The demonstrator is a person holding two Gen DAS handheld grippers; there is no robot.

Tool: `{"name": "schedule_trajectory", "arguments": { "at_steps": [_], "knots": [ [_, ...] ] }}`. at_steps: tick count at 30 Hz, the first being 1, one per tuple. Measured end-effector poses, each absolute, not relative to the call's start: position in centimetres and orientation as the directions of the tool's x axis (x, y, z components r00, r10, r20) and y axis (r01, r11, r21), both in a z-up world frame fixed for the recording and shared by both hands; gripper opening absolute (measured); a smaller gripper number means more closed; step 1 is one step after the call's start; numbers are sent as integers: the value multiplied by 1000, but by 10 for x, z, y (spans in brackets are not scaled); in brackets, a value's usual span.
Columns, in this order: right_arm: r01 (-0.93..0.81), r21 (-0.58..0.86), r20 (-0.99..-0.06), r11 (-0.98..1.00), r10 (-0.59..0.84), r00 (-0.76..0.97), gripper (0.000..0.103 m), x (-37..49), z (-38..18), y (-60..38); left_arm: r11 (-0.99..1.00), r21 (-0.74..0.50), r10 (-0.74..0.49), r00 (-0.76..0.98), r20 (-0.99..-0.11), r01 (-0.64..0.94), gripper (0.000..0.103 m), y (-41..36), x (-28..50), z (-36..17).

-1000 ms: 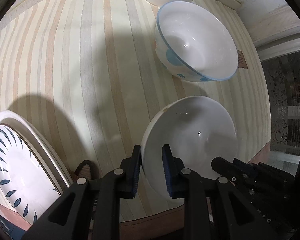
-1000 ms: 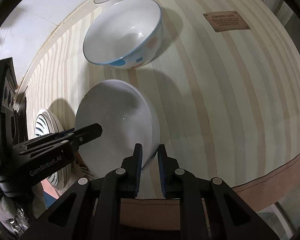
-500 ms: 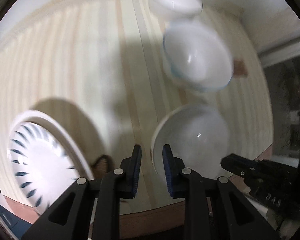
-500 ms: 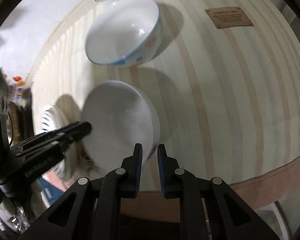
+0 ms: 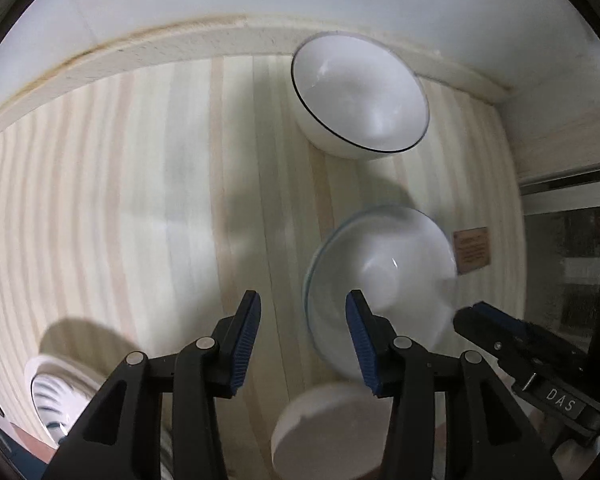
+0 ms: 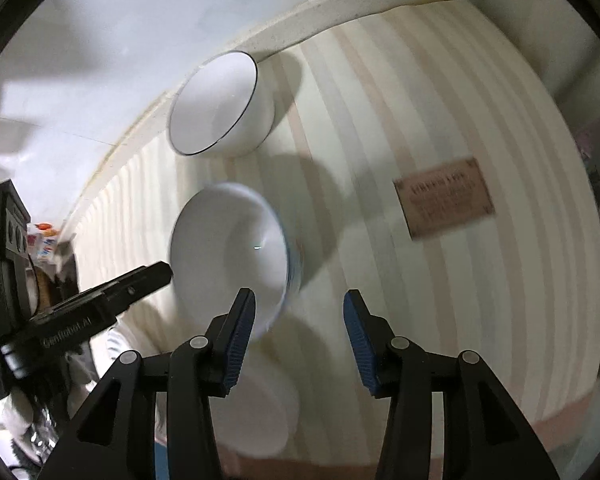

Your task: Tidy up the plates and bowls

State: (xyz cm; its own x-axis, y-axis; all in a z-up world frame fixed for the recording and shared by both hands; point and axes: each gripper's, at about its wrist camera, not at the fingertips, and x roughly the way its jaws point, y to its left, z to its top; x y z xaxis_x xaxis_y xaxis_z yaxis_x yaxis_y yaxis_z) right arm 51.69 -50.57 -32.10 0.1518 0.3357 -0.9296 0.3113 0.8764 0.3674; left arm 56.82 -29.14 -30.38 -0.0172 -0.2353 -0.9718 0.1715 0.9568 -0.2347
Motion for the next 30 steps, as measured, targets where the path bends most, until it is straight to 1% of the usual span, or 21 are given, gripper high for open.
{"name": "schedule_trajectory", "arguments": {
  "at_steps": [3,4,5,6,7,8,16,19,24,30],
  "knots": [
    [292,361,-932,885,342,117,48,532,-339,-499,958,-228,-224,-43,-974,174,41,-299,575,-320],
    [284,362,-932,888,344,115,42,535,-343,-497,957,-229,-224,-45,-973,176,38,-301,574,-323],
    [282,360,-933,889,343,110,29,536,-345,-496,956,-232,-227,-51,-973,180,26,-304,575,-326],
    [282,359,-933,890,343,106,22,537,-347,-495,953,-240,-232,-62,-971,184,16,-307,574,-330],
    [282,357,-934,891,341,107,13,538,-348,-495,952,-242,-234,-66,-970,187,15,-309,574,-332],
    [281,349,-937,894,329,117,10,537,-347,-496,952,-237,-230,-60,-971,192,14,-311,574,-333],
    [244,308,-950,919,286,124,9,537,-345,-481,957,-212,-209,-36,-977,201,14,-313,566,-328],
    [235,306,-950,923,280,137,9,533,-335,-481,954,-214,-213,-25,-977,209,14,-307,563,-319],
    [216,317,-944,923,286,164,9,523,-305,-479,950,-213,-223,16,-975,229,14,-302,552,-285],
    [178,331,-935,927,296,198,9,489,-261,-466,944,-222,-239,43,-970,243,14,-283,524,-243]
  ]
}}
